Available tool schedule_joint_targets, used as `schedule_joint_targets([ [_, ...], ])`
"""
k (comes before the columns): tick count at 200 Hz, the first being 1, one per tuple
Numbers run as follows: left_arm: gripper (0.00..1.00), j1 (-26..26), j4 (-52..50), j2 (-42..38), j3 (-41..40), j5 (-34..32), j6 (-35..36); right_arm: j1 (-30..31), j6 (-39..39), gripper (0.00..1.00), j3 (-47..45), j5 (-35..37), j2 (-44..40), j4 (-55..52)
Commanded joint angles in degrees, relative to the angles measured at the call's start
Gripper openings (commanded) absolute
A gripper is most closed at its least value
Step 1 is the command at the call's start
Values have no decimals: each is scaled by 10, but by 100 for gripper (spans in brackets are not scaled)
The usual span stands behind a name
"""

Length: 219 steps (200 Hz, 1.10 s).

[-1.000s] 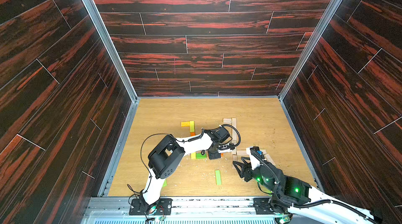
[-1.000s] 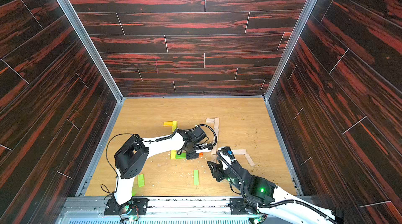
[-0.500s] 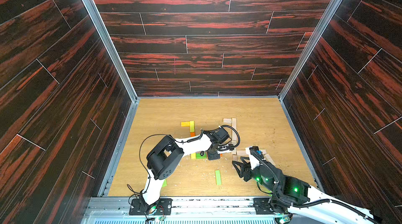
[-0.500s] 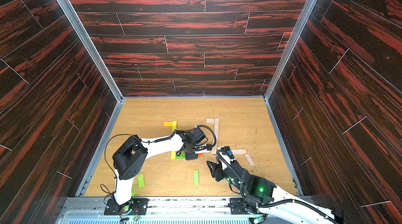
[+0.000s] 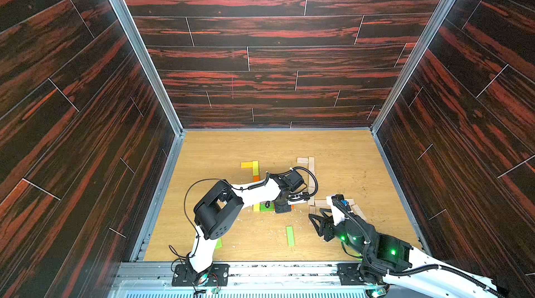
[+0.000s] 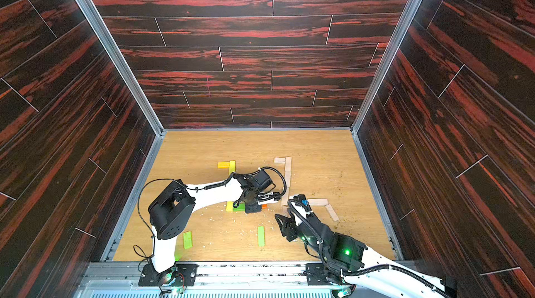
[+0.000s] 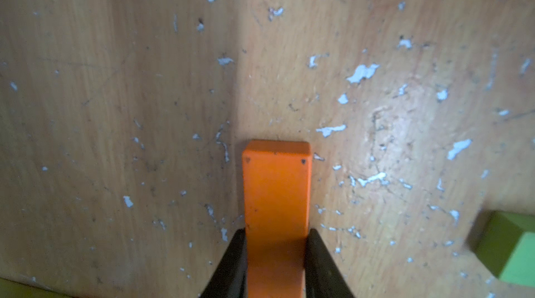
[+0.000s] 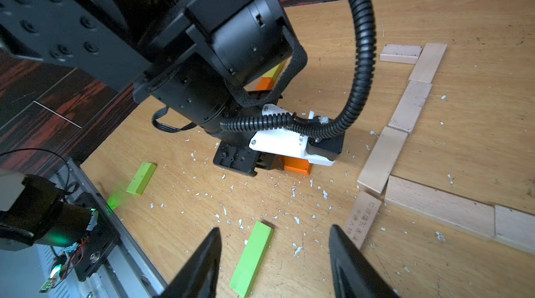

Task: Assemble a giraffe with building blocks
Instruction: Assemble the building block at the center of the board.

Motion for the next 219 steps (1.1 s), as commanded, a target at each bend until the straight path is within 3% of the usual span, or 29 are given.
schedule_joint_targets([
  [1, 26, 4, -31, -17, -10, -3, 7, -1, 0, 60, -2, -2, 3, 12],
  [70, 50, 4, -12, -24, -11, 0, 12, -1, 0, 60, -1, -2, 12, 15],
  [123, 62, 1, 16, -47, -16, 7, 13, -2, -1, 60, 2, -3, 21, 17],
  [126, 71, 2, 19, -50, -17, 8, 13, -2, -1, 60, 3, -3, 21, 17],
  [129, 74, 1, 22, -53, -17, 10, 13, -2, 0, 60, 3, -3, 21, 16],
  [170, 76, 0, 102, -144, -49, 10, -17, -1, 9, 60, 24, -4, 24, -11],
  [184, 77, -1, 134, -200, -72, -16, -42, -1, 22, 60, 35, -4, 32, -31],
  [219, 75, 3, 188, -347, -143, -178, -150, -1, 72, 60, 75, -24, 101, -71],
])
